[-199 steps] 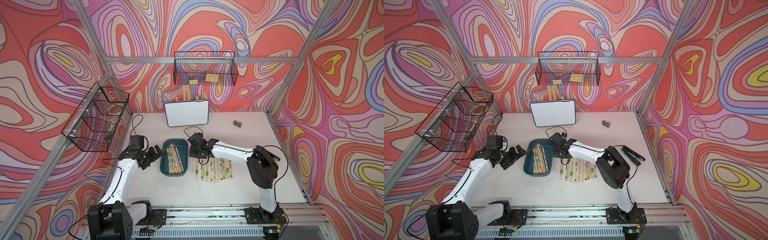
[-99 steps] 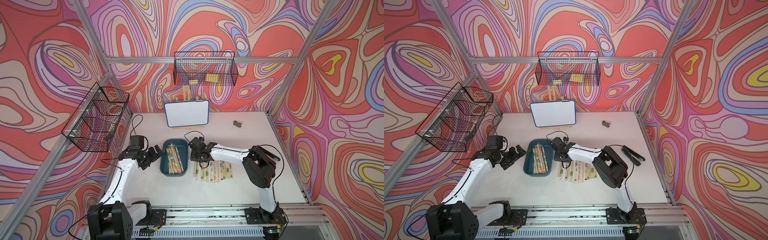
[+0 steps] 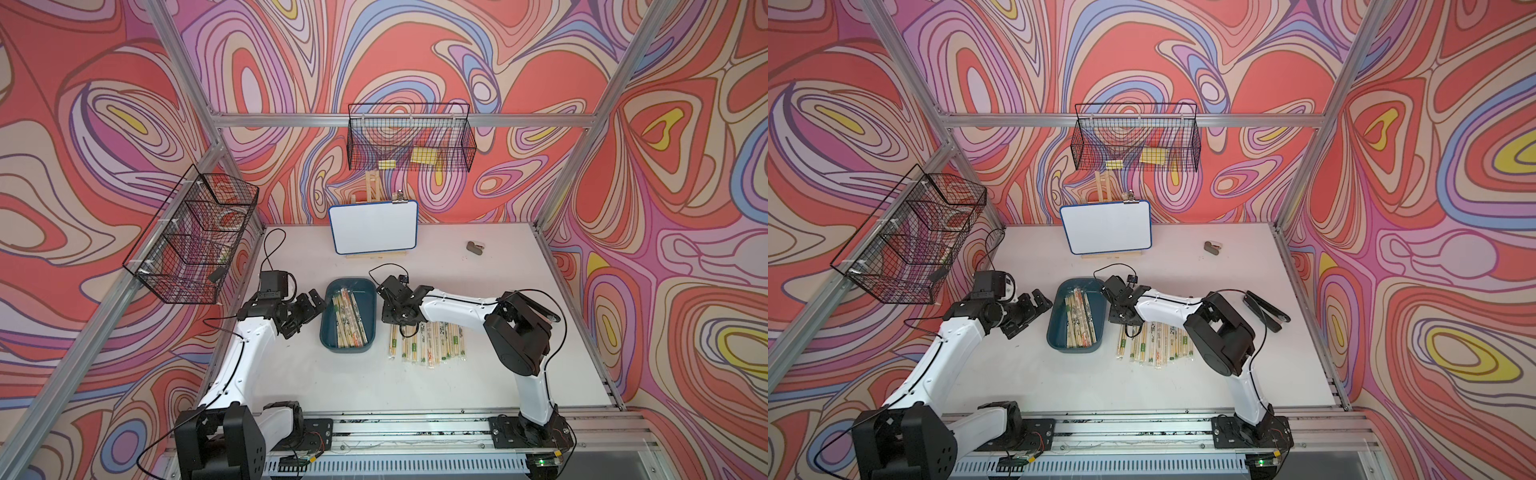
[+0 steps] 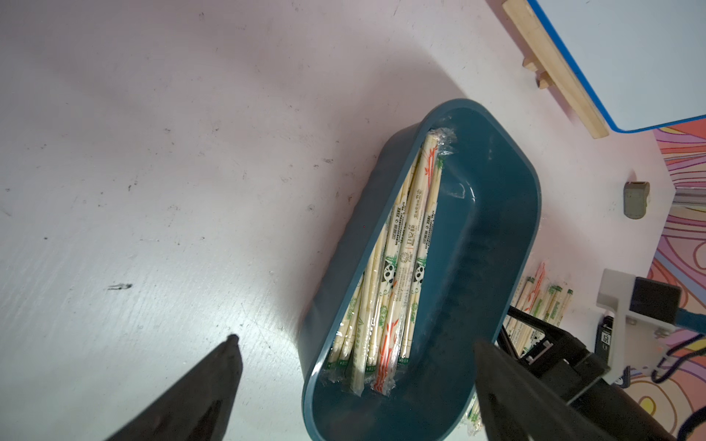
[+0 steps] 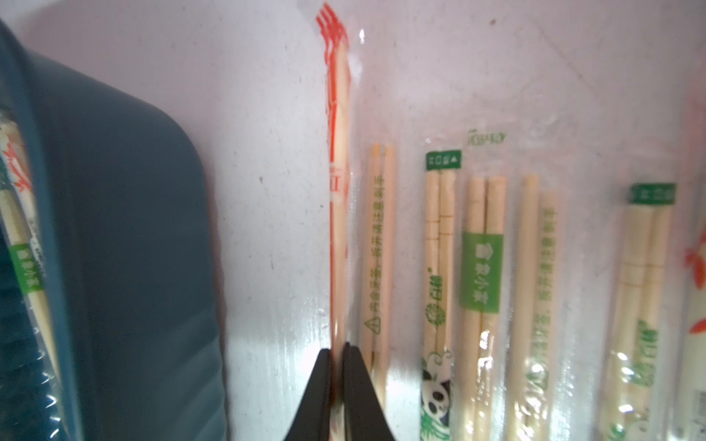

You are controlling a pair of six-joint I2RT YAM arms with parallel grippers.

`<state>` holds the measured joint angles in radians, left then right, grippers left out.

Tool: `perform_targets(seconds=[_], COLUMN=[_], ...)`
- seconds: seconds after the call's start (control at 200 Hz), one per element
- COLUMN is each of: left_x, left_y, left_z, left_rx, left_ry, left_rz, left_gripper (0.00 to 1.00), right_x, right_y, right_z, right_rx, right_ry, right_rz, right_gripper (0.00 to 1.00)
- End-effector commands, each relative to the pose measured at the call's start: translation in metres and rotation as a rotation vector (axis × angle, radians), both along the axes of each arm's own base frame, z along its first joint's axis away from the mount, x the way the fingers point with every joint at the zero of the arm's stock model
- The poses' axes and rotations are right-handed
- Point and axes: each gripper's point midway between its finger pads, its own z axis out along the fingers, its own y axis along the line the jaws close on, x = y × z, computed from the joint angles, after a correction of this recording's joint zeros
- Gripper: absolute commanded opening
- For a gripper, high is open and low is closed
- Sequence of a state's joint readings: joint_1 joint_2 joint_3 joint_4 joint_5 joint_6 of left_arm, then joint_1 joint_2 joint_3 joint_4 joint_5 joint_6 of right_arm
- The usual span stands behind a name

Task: Take the paired disposable chopsticks out of the storage box
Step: Place the paired disposable chopsticks at the center of the board, then move the storage box to the center of the board.

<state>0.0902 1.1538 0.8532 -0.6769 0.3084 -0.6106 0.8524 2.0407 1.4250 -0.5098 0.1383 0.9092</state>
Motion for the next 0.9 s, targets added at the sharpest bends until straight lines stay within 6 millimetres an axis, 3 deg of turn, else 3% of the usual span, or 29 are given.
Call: perform_targets(seconds=[0.0, 0.16, 0.481, 0.896], left_x=[0.001, 0.001, 0.002, 0.007], left_y=[-0.002, -0.002, -0.002, -0.007], left_z=[0.000, 0.001, 0.004, 0.008], left_rx=[-0.003, -0.005, -0.002, -0.001], left_ry=[-0.006, -0.007, -0.015, -0.015], left_rz=[-0.003, -0.004, -0.005, -0.023], left_gripper=[1.00, 1.00, 1.00, 1.00], right_x=[0.003, 0.002, -0.002, 0.001], right_y=[0.001, 0.002, 0.005, 0.046], right_z=[-0.001, 0.004, 0.018, 0.032], right_rx=[-0.015, -0.004, 0.023, 0.067], right_ry=[-0.008, -0.013, -0.018, -0.024], right_rz=[0.002, 0.009, 0.024, 0.116], right_gripper=[0.15, 0.20, 0.21, 0.21])
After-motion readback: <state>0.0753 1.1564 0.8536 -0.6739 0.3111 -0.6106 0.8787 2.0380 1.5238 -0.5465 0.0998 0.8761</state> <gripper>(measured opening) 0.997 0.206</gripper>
